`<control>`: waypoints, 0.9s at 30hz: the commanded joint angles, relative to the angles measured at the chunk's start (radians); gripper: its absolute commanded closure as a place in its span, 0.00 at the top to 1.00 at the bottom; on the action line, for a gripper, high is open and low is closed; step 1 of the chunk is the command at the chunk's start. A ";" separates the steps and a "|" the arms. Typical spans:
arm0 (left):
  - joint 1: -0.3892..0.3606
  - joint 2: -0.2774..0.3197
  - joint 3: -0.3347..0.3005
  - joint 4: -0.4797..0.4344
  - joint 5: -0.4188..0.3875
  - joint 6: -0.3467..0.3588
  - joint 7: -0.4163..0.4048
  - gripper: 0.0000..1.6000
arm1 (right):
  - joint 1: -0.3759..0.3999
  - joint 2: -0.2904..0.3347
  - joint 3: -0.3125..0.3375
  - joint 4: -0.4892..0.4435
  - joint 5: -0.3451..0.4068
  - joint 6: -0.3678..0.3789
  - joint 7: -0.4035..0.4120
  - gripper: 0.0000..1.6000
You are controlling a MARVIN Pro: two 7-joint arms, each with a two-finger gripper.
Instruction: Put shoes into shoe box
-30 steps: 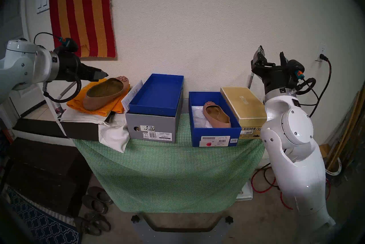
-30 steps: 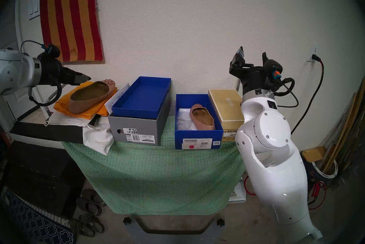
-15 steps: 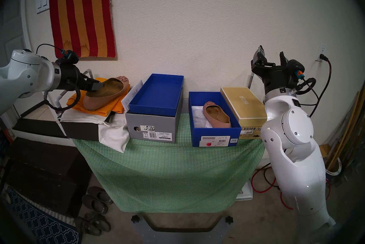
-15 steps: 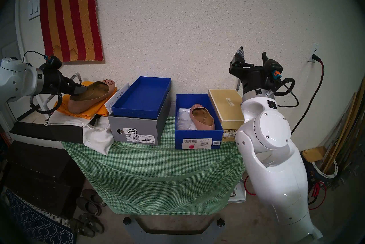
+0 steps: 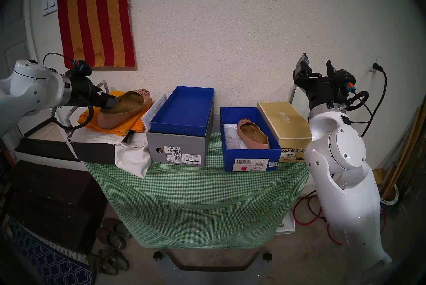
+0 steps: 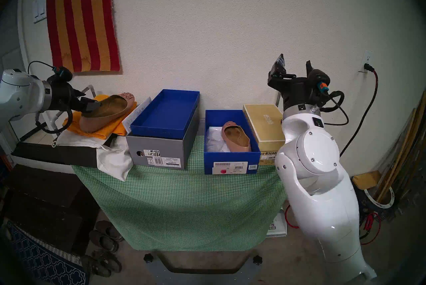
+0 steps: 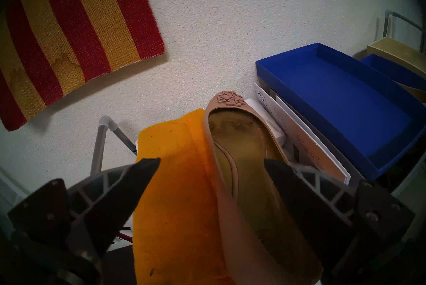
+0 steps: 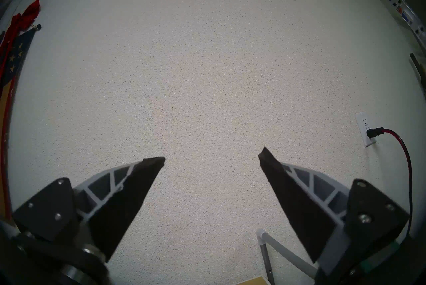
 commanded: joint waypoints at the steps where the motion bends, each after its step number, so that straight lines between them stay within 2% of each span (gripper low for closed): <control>1: 0.028 -0.005 -0.019 -0.010 0.011 -0.020 -0.001 1.00 | 0.001 -0.001 -0.001 -0.002 -0.001 0.000 -0.001 1.00; 18: 0.084 -0.005 -0.026 -0.028 0.032 -0.058 -0.013 1.00 | 0.001 0.002 0.000 -0.001 0.003 -0.003 0.002 1.00; 19: 0.087 -0.005 -0.026 -0.028 0.033 -0.059 -0.014 0.48 | 0.001 0.002 0.000 -0.001 0.003 -0.003 0.002 1.00; 20: 0.089 -0.005 -0.026 -0.028 0.034 -0.060 -0.014 0.33 | 0.001 0.002 0.000 -0.001 0.004 -0.003 0.002 1.00; 21: 0.093 -0.005 -0.027 -0.028 0.036 -0.062 -0.014 0.13 | 0.001 0.003 0.000 -0.001 0.004 -0.003 0.002 1.00; 22: 0.095 -0.005 -0.028 -0.029 0.037 -0.063 -0.015 0.00 | 0.001 0.003 0.000 -0.001 0.004 -0.004 0.003 1.00; 23: 0.099 -0.005 -0.028 -0.027 0.038 -0.065 -0.015 0.07 | 0.001 0.003 0.000 -0.001 0.004 -0.004 0.003 1.00; 24: 0.101 -0.005 -0.028 -0.026 0.040 -0.066 -0.015 0.00 | 0.000 0.003 0.000 -0.001 0.005 -0.004 0.003 1.00; 27: 0.107 -0.005 -0.033 -0.022 0.044 -0.071 -0.016 0.00 | 0.000 0.004 0.000 -0.001 0.005 -0.004 0.004 1.00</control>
